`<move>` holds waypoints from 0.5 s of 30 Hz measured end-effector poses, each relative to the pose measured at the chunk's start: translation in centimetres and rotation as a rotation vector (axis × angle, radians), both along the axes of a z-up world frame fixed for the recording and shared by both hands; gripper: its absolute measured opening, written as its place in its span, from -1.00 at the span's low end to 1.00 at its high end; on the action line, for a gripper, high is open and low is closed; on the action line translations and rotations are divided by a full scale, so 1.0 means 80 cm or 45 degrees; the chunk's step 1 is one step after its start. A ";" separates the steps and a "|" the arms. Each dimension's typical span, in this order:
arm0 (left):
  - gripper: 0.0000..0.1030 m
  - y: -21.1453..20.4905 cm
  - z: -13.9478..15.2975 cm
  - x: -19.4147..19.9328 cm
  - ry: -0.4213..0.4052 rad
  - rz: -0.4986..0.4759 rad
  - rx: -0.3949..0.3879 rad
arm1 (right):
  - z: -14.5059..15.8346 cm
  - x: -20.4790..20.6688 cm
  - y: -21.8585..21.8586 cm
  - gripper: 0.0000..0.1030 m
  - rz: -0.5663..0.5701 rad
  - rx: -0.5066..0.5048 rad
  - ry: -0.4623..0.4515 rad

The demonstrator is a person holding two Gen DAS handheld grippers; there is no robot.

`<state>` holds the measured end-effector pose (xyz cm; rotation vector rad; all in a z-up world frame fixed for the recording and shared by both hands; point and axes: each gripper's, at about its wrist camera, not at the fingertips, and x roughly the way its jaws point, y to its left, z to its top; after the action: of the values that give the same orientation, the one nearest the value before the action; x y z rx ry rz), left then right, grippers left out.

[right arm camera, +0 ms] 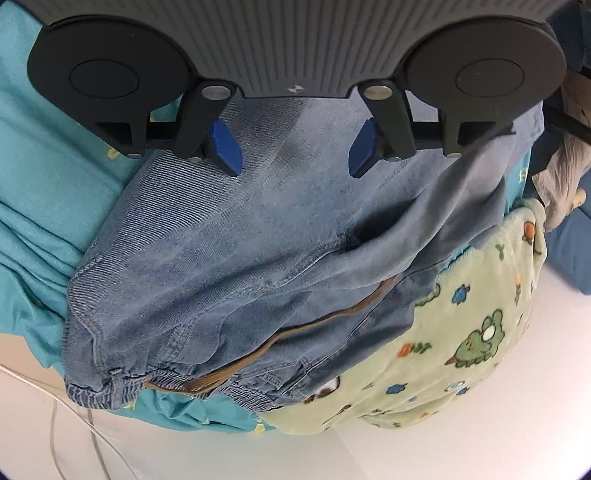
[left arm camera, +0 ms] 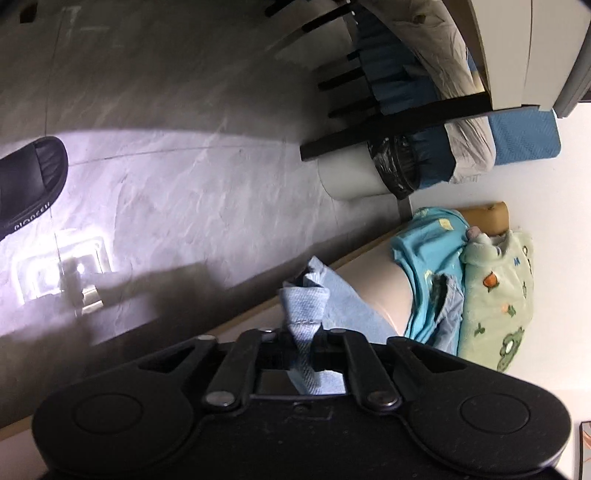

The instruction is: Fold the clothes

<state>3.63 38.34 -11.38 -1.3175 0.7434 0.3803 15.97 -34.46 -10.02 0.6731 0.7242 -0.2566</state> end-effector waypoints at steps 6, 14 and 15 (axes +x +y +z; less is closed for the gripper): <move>0.12 -0.002 0.046 0.002 -0.018 -0.031 0.104 | 0.001 0.005 0.006 0.32 0.030 0.002 -0.015; 0.21 -0.075 0.098 0.089 -0.164 -0.217 0.156 | 0.006 0.008 0.014 0.32 0.072 0.009 -0.036; 0.21 -0.088 0.097 0.106 -0.168 -0.241 0.153 | 0.006 0.009 0.015 0.32 0.077 0.008 -0.038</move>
<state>12.09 31.27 -3.63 -1.1373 0.7162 0.1810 16.66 -33.25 -9.55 0.6589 0.7161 -0.1884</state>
